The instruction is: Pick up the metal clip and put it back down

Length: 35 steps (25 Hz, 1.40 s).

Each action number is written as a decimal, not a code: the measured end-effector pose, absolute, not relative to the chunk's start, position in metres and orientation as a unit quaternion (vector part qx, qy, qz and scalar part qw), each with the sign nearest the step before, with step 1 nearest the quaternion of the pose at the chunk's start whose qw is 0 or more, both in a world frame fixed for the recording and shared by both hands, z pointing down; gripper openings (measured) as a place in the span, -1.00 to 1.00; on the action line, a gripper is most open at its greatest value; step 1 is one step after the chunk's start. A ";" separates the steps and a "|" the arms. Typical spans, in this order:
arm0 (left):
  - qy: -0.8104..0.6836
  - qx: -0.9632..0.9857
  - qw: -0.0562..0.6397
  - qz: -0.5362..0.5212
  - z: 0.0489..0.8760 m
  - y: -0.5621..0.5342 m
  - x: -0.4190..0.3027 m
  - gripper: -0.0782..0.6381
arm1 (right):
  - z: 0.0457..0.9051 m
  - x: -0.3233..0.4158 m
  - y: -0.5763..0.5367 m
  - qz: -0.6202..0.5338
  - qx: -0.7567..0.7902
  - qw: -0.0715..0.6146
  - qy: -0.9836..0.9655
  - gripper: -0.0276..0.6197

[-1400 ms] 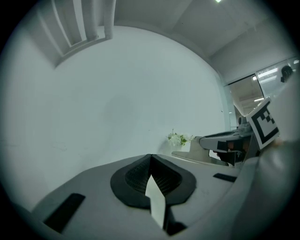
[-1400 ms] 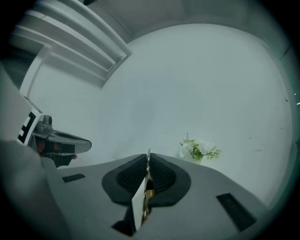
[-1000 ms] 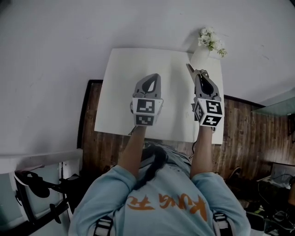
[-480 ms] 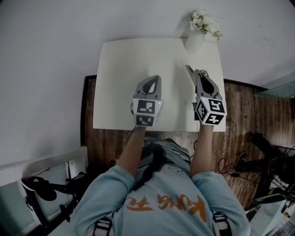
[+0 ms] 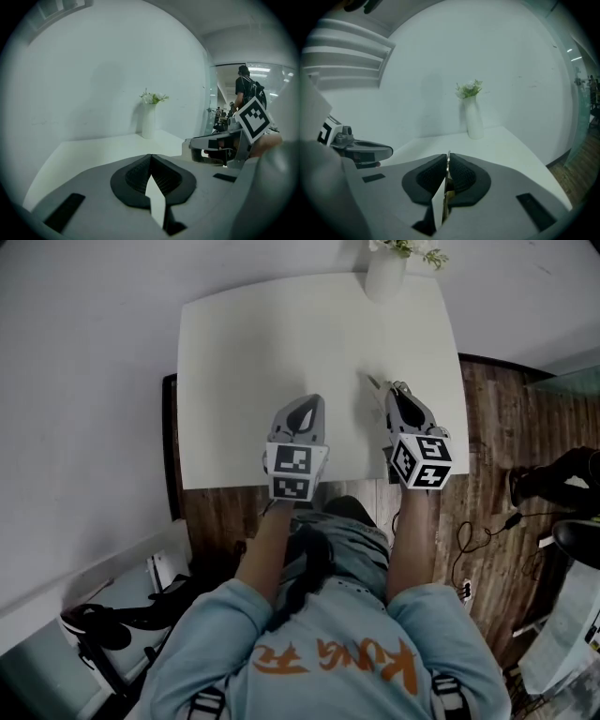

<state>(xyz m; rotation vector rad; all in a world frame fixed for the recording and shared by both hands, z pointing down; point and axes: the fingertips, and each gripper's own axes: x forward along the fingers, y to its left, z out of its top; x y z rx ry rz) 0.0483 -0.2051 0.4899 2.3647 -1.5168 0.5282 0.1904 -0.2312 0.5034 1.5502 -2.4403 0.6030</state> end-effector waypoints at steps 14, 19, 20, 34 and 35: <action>-0.512 0.806 0.192 0.227 0.556 -0.174 0.034 -0.73 | 0.576 0.143 -0.190 0.299 0.462 0.100 -0.829 -0.80; -0.509 0.806 0.199 0.228 0.563 -0.174 0.035 -0.73 | 0.587 0.133 -0.184 0.320 0.442 0.122 -0.829 -0.78; -0.509 0.806 0.200 0.226 0.562 -0.175 0.035 -0.73 | 0.587 0.133 -0.185 0.322 0.443 0.123 -0.828 -0.77; -0.557 0.792 0.183 0.167 0.515 -0.208 0.011 -0.73 | 0.560 0.164 -0.220 0.249 0.501 0.181 -0.809 -0.48; -0.564 0.791 0.178 0.157 0.505 -0.212 0.007 -0.73 | 0.546 0.166 -0.227 0.232 0.507 0.169 -0.812 -0.51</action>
